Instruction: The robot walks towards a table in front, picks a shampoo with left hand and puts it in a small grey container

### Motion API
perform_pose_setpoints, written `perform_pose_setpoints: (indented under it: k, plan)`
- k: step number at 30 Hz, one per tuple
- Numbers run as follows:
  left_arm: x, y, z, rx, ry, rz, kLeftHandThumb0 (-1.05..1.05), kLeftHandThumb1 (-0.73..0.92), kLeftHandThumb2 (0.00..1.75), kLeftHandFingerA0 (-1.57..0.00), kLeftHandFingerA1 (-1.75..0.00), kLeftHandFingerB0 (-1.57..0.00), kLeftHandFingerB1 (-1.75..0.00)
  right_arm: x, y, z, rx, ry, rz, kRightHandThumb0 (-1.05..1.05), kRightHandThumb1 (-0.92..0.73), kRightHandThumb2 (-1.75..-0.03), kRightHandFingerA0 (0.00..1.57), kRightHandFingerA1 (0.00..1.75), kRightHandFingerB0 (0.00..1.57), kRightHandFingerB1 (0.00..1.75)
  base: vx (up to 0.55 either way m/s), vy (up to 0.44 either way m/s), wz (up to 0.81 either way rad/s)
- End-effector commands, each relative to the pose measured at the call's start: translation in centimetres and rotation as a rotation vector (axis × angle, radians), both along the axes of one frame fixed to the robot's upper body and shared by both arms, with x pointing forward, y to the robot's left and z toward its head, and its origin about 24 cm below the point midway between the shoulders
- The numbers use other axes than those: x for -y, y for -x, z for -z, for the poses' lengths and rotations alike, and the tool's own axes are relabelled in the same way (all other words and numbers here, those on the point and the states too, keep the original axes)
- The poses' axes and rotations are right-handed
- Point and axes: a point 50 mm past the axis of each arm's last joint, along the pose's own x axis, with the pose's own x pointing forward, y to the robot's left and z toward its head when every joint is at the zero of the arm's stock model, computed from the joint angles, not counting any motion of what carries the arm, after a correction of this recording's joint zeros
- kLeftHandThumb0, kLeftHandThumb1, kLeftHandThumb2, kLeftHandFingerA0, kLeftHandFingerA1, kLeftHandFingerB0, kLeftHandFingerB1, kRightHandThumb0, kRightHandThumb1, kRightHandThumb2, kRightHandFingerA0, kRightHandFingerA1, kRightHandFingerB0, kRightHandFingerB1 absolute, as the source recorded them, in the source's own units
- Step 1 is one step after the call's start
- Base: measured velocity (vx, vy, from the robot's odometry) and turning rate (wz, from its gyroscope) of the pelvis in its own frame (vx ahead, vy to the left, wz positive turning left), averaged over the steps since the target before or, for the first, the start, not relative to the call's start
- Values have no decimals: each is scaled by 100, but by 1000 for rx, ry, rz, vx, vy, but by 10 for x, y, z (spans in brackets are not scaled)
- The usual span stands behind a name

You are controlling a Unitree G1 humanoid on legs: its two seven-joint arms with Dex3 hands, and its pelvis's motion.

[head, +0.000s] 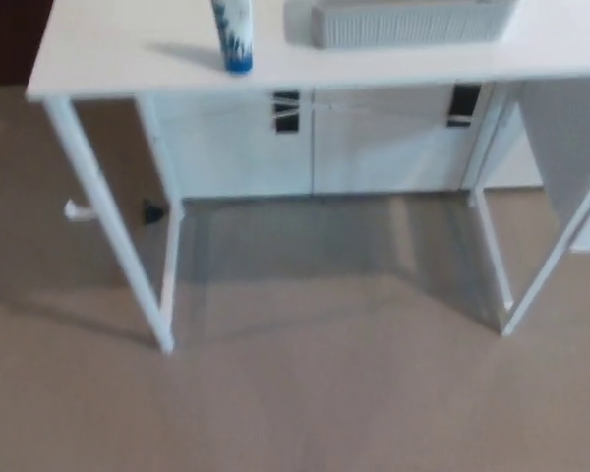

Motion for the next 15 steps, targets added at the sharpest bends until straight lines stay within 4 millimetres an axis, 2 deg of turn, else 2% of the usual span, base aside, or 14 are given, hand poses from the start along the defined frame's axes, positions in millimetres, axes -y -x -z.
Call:
perform_pose_setpoints:
  k: [1,3,4,7,8,9,10,13,14,15]
  plan:
    - [-8,0,-6,5,-32,26,-47,51,79,-53,-52,-40,-47,1,2,0,-12,-6,-3,-43,-78,-63,45,39,36,34,713,128,-34]
    - [-8,1,-6,9,-27,27,-46,50,79,-53,-52,-40,-47,-1,1,1,-13,-7,-7,-43,-77,-63,46,40,38,35,717,146,-34]
    - [-9,1,-6,-1,-29,25,-46,50,78,-53,-52,-39,-47,-1,0,1,-10,-13,-11,-43,-62,-95,40,56,26,48,683,139,-21]
    - [-9,1,-6,-2,-29,25,-46,50,78,-53,-52,-39,-47,-1,0,1,-10,-14,-12,-43,-62,-95,40,56,26,48,574,93,5]
    - [-9,1,-6,-2,-30,24,-45,51,78,-55,-53,-39,-47,-2,-1,1,-15,-13,-14,-41,-77,-63,45,39,38,35,363,-37,10]
    - [-9,1,-6,-2,-30,22,-45,51,78,-55,-53,-39,-47,-3,-2,2,-22,-11,-18,-41,-77,-63,45,39,38,35,352,-65,14]
    - [-9,1,-6,0,-27,19,-45,50,78,-55,-53,-40,-47,-3,-2,1,-20,-19,-17,-42,-62,-95,40,56,26,48,381,-89,21]
    - [-9,1,-6,0,-26,19,-45,50,78,-55,-53,-40,-47,-3,-2,1,-21,-20,-17,-42,-62,-95,40,56,26,48,388,-139,38]
    - [-9,1,-6,2,-27,26,-38,61,58,-61,-42,-47,-36,-3,-2,2,-24,-16,-17,-42,-77,-63,46,40,36,34,488,-192,-36]
    - [-9,2,-6,0,-30,31,-37,61,60,-61,-42,-46,-36,-3,-2,2,-25,-16,-23,-41,-78,-63,46,40,38,35,473,-192,76]
